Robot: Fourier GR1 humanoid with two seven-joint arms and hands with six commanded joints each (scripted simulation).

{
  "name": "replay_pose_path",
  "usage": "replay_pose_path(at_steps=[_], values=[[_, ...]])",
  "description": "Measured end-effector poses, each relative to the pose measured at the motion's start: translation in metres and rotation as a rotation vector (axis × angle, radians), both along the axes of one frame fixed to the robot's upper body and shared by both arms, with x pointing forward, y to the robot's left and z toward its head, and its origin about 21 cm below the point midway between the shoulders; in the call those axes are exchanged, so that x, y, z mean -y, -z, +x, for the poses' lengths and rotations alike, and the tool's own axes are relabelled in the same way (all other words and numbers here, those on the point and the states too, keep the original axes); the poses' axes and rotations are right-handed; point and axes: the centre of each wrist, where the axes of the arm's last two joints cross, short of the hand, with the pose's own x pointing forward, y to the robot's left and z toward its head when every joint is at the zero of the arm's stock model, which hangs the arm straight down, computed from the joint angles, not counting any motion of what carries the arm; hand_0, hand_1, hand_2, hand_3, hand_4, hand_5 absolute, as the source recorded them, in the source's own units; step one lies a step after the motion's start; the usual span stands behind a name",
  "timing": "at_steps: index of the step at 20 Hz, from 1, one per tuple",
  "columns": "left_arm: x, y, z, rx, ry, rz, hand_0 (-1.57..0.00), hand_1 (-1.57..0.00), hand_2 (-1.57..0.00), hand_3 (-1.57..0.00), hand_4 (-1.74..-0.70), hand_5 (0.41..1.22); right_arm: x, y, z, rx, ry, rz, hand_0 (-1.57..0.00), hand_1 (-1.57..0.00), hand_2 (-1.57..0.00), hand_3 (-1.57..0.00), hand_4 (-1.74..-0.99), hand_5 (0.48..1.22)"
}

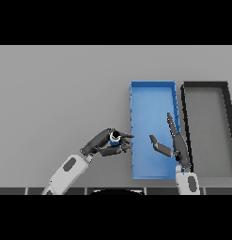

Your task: Pick up the blue pipe and place it into the blue bin.

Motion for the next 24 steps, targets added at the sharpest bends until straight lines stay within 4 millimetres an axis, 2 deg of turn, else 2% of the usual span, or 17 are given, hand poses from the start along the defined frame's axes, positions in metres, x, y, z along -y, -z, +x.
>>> replay_pose_path(at_steps=[4, 5, 7, 9, 10, 11, 13, 15, 19, 21, 24], values=[[0.008, -0.014, -0.006, -0.004, 0.018, 0.032, -1.56, -1.57, -1.57, -1.50, -1.74, 1.219, 0.005, 0.000, -0.004, 0.026, -0.003, -0.018, 0.00, 0.00, 0.00, 0.00, -1.128, 0.605], [0.002, -0.014, -0.004, -0.003, 0.011, 0.040, -1.57, -1.57, -1.57, -1.50, -1.74, 1.219, 0.007, 0.001, -0.005, 0.024, -0.001, -0.017, 0.00, 0.00, 0.00, 0.00, -1.127, 0.605], [0.003, -0.005, -0.008, -0.022, 0.006, 0.062, -1.57, -1.57, -1.57, -1.50, -1.74, 1.219, 0.008, 0.001, -0.008, 0.013, 0.004, -0.009, 0.00, 0.00, 0.00, 0.00, -1.161, 0.605], [0.000, -0.009, -0.005, -0.007, -0.005, 0.058, -1.57, -1.57, -1.57, -1.49, -1.74, 1.219, 0.007, 0.001, -0.011, -0.003, 0.010, 0.002, 0.00, 0.00, 0.00, 0.00, -1.178, 0.605], [0.006, -0.012, -0.006, -0.006, 0.006, 0.057, -1.57, -1.57, -1.57, -1.49, -1.74, 1.219, 0.004, 0.000, -0.012, -0.006, 0.008, 0.009, 0.00, 0.00, 0.00, 0.00, -1.176, 0.605], [0.001, -0.011, -0.004, -0.004, -0.005, 0.064, -1.57, -1.57, -1.57, -1.50, -1.74, 1.220, 0.005, 0.002, -0.012, -0.022, 0.012, 0.011, 0.00, 0.00, 0.00, 0.00, -1.186, 0.615], [0.006, -0.012, -0.004, -0.007, 0.004, 0.075, -1.57, -1.57, -1.57, -1.50, -1.74, 1.220, 0.009, -0.007, -0.012, 0.045, -0.052, 0.089, 0.00, 0.00, 0.00, 0.00, -1.195, 0.608], [0.005, -0.011, -0.004, -0.010, 0.010, 0.070, -1.57, -1.57, -1.57, -1.50, -1.74, 1.220, 0.020, -0.030, -0.011, 0.091, -0.178, 0.208, 0.00, 0.00, 0.00, 0.00, -1.231, 0.572], [0.004, -0.012, -0.003, -0.007, 0.014, 0.079, -1.57, -1.57, -1.57, -1.49, -1.74, 1.221, 0.020, -0.078, 0.000, 0.060, -0.432, 0.184, 0.00, 0.00, 0.00, 0.00, -1.314, 0.500], [0.005, -0.013, 0.000, 0.000, 0.016, 0.078, -1.57, -1.57, -1.57, -1.49, -1.74, 1.221, 0.012, -0.104, 0.004, 0.069, -0.546, 0.161, 0.00, 0.00, 0.00, 0.00, -1.314, 0.500], [0.006, -0.010, 0.001, 0.001, 0.006, 0.084, -1.57, -1.57, -1.57, -1.48, -1.74, 1.221, -0.009, -0.122, 0.009, 0.027, -0.674, 0.106, 0.00, 0.00, 0.00, 0.00, -1.314, 0.510]])
